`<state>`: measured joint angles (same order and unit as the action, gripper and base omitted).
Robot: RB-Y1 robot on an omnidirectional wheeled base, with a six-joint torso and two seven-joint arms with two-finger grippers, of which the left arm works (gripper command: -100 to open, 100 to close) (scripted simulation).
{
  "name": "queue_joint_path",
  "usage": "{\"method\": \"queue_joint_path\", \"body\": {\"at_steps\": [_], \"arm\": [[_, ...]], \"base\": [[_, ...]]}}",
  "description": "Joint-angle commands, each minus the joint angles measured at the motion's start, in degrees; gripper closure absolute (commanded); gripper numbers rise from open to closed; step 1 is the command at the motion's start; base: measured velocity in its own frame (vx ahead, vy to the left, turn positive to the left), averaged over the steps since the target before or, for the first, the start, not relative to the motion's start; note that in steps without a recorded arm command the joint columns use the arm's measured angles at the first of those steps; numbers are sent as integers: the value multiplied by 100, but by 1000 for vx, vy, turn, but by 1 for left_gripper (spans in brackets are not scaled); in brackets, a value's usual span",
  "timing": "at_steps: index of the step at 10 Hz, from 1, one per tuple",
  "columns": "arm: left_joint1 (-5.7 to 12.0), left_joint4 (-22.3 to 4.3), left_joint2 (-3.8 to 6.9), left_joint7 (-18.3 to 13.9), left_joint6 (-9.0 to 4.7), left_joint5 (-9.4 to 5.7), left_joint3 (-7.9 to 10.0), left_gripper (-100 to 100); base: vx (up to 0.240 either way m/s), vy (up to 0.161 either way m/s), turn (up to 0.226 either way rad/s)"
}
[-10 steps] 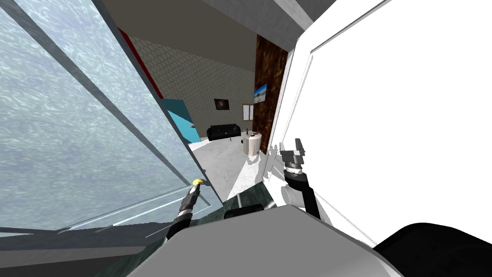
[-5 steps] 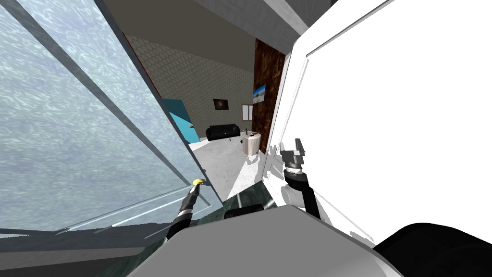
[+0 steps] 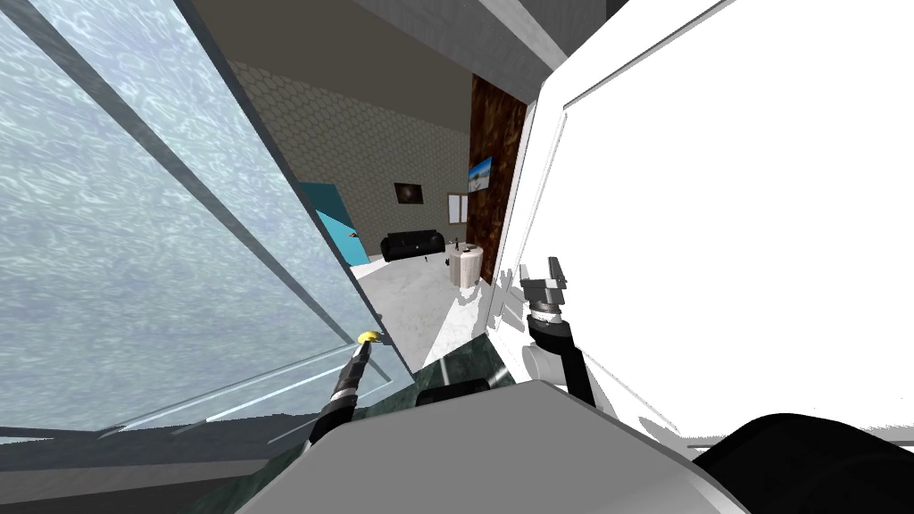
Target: Pull the door open
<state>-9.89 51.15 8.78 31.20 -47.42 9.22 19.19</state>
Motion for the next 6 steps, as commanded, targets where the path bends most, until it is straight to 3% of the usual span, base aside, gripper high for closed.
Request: {"method": "queue_joint_path", "body": {"at_steps": [1, 2, 6], "arm": [[-2, -24, -15, -286, -8, -38, -47, 100], [-2, -24, -15, -328, -8, -38, -47, 100], [-4, -23, 7, -978, 3, -155, -105, 100]], "base": [[-27, 11, -30], [-21, 9, -22], [-31, 9, -36]]}}
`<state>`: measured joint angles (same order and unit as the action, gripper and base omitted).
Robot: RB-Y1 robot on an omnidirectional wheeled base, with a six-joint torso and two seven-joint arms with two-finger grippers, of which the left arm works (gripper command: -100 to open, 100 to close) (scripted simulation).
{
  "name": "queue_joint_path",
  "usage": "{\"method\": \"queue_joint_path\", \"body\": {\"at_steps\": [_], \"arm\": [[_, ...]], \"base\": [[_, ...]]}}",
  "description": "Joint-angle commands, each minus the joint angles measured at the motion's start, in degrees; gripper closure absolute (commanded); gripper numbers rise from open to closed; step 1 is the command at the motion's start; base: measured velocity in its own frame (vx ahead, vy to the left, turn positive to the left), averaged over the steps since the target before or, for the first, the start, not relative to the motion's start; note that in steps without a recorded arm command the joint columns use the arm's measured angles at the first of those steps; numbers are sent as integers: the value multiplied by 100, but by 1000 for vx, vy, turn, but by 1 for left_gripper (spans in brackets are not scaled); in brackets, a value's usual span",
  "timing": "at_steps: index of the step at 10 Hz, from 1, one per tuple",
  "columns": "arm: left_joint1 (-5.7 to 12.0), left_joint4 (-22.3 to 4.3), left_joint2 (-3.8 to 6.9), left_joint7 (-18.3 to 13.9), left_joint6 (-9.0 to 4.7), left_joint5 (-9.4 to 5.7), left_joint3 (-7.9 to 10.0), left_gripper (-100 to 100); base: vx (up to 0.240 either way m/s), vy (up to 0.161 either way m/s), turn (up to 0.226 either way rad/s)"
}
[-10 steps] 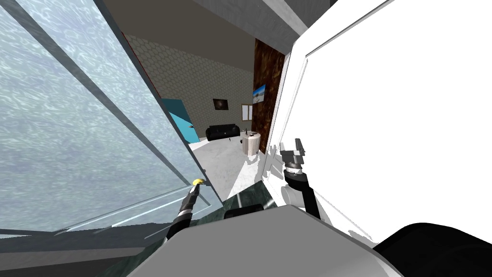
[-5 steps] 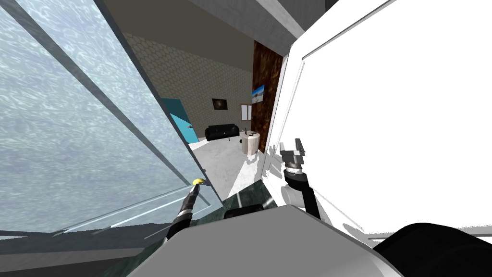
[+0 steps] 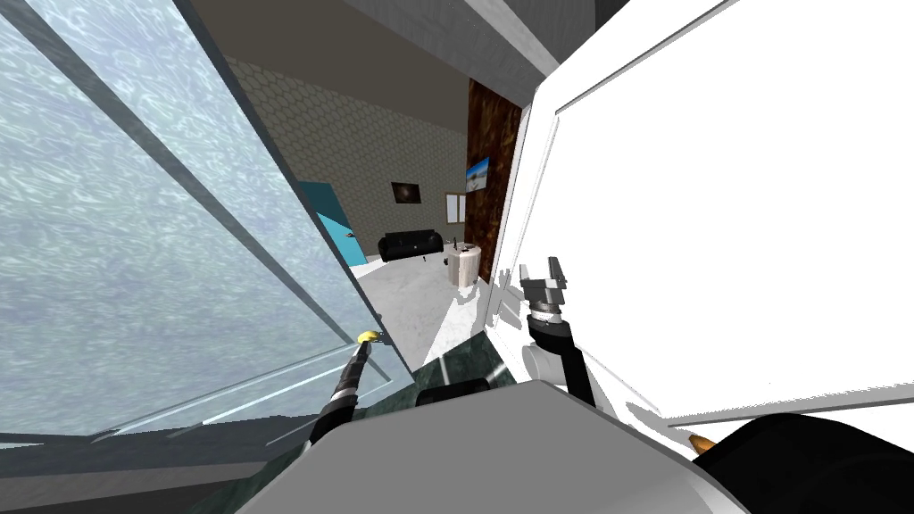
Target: Pull the door open
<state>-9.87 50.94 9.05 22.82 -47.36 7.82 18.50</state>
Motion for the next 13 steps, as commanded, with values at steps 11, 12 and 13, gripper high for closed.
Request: {"method": "queue_joint_path", "body": {"at_steps": [11, 12, 13], "arm": [[-12, 0, 26, -1578, 21, -268, -163, 100], [-12, 0, 26, -1619, 21, -268, -163, 100], [-13, 0, 34, -1835, 25, -312, -185, 100]], "base": [[-29, 9, -28], [-29, 9, -22], [-33, 5, -35]]}}
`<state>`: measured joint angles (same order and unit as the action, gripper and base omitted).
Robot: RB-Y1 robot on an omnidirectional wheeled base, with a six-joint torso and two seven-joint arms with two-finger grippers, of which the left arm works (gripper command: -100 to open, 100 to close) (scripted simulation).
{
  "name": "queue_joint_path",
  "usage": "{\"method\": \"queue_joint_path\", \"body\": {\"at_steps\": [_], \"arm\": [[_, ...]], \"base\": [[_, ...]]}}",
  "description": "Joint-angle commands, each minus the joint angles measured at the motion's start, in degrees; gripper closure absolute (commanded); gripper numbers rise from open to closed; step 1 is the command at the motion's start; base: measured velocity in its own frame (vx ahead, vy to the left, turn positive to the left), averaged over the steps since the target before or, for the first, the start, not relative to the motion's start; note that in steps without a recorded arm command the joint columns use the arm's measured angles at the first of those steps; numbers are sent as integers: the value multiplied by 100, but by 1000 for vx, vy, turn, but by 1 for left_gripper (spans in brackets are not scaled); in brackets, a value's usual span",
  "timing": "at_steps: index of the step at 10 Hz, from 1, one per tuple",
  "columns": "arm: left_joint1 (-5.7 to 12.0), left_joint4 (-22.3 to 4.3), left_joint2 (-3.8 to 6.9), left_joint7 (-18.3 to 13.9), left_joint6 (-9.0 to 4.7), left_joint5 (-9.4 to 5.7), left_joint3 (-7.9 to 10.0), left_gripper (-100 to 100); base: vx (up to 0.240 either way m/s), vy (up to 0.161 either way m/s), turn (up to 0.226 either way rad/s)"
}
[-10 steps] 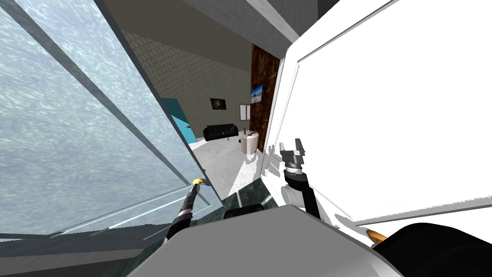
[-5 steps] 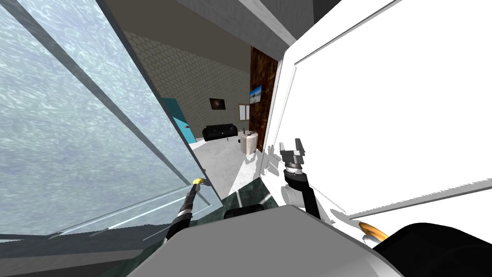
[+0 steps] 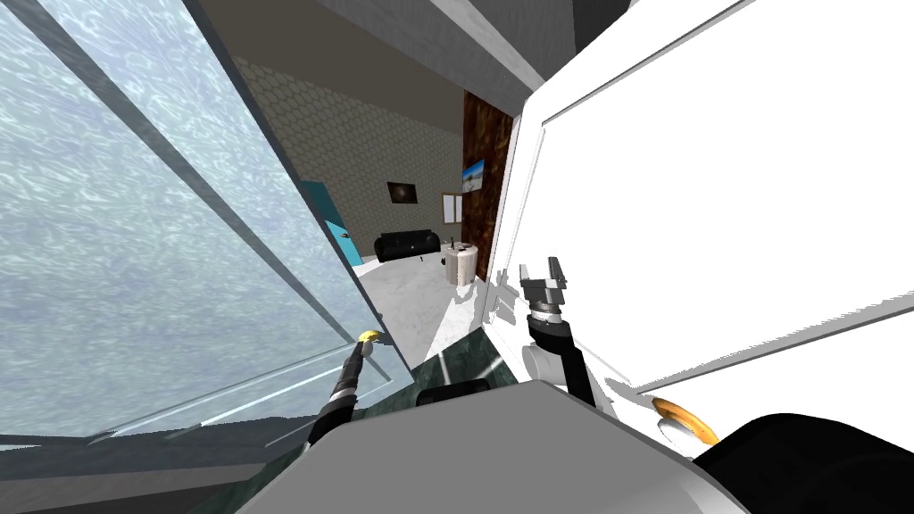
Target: Pull the door open
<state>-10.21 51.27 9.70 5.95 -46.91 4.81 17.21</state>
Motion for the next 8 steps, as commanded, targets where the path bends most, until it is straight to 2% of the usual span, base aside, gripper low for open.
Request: {"method": "queue_joint_path", "body": {"at_steps": [1, 2, 3, 4, 5, 6, 7, 8], "arm": [[21, -33, -31, -171, -20, -11, -56, 100], [20, -33, -23, -391, -16, -55, -78, 100], [20, -33, -23, -410, -16, -55, -78, 100], [19, -32, -15, -636, -12, -98, -100, 100], [19, -32, -15, -648, -12, -98, -100, 100], [18, -32, -6, -873, -7, -143, -122, 100], [18, -32, -6, -887, -7, -143, -122, 100], [17, -32, 2, -1120, -3, -189, -145, 100]], "base": [[-29, 4, -11], [-31, 9, -33], [-23, 13, -30], [-28, 12, -38], [-25, 9, -15], [-28, 7, -28], [-25, 6, -29], [-36, 9, -28]]}}
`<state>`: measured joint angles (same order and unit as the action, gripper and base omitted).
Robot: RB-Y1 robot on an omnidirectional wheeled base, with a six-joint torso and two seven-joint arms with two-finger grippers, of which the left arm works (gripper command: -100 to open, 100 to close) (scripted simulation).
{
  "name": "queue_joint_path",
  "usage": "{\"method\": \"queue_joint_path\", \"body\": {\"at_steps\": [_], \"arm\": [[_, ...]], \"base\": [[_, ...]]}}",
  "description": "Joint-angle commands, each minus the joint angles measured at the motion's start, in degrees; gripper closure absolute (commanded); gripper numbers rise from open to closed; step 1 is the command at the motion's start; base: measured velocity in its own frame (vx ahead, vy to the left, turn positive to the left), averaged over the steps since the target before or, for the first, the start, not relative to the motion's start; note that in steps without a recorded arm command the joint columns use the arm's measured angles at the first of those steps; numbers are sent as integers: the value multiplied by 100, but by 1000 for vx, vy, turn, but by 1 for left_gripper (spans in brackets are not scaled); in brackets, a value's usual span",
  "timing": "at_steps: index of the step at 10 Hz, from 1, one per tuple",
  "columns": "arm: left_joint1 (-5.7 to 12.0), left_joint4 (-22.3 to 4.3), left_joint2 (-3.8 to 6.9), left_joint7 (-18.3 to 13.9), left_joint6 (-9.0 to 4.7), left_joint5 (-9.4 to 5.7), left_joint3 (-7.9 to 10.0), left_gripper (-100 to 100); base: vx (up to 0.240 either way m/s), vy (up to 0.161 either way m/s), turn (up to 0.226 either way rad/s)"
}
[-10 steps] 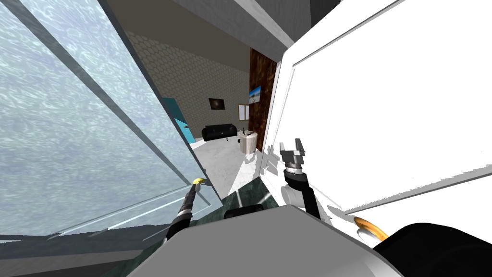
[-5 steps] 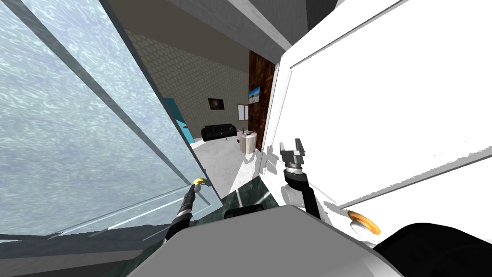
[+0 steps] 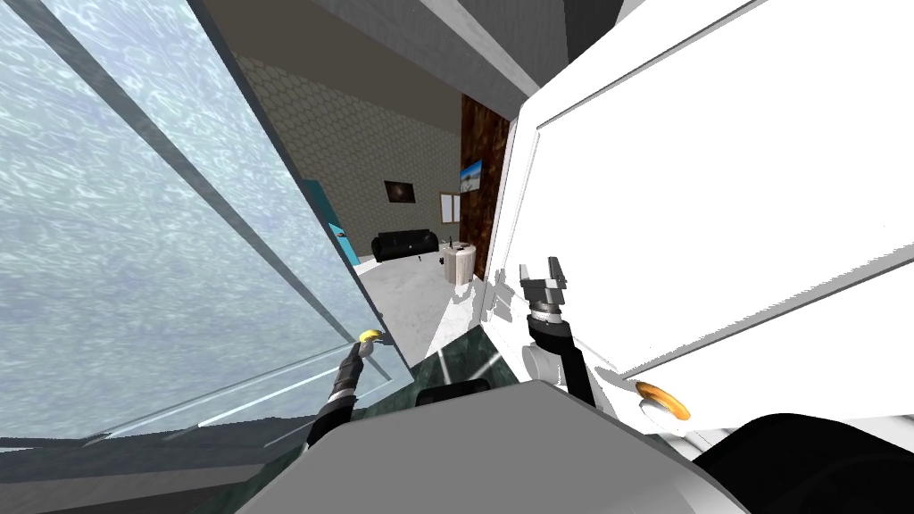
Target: Pull the door open
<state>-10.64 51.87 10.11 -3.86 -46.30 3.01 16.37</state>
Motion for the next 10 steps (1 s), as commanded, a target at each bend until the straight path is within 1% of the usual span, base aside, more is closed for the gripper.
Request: {"method": "queue_joint_path", "body": {"at_steps": [1, 2, 3, 4, 5, 6, 7, 8, 9, 10], "arm": [[59, -91, -30, -286, -60, -53, -83, 100], [59, -91, -30, -384, -60, -53, -83, 100], [58, -91, -22, -577, -56, -99, -106, 100], [58, -91, -22, -623, -56, -99, -106, 100], [57, -91, -14, -840, -51, -144, -128, 100], [57, -91, -14, -863, -51, -144, -128, 100], [56, -91, -6, -1082, -47, -189, -151, 100], [56, -91, -6, -1102, -47, -189, -151, 100], [55, -90, 2, -1338, -43, -234, -173, 100], [54, -90, 11, -1493, -38, -279, -196, 100]], "base": [[-51, 12, -57], [-36, 14, -33], [-39, 16, -46], [-31, 4, -18], [-26, 1, -32], [-23, 5, -14], [-32, 10, -33], [-25, 11, -24], [-29, 6, -50], [-41, 15, -48]]}}
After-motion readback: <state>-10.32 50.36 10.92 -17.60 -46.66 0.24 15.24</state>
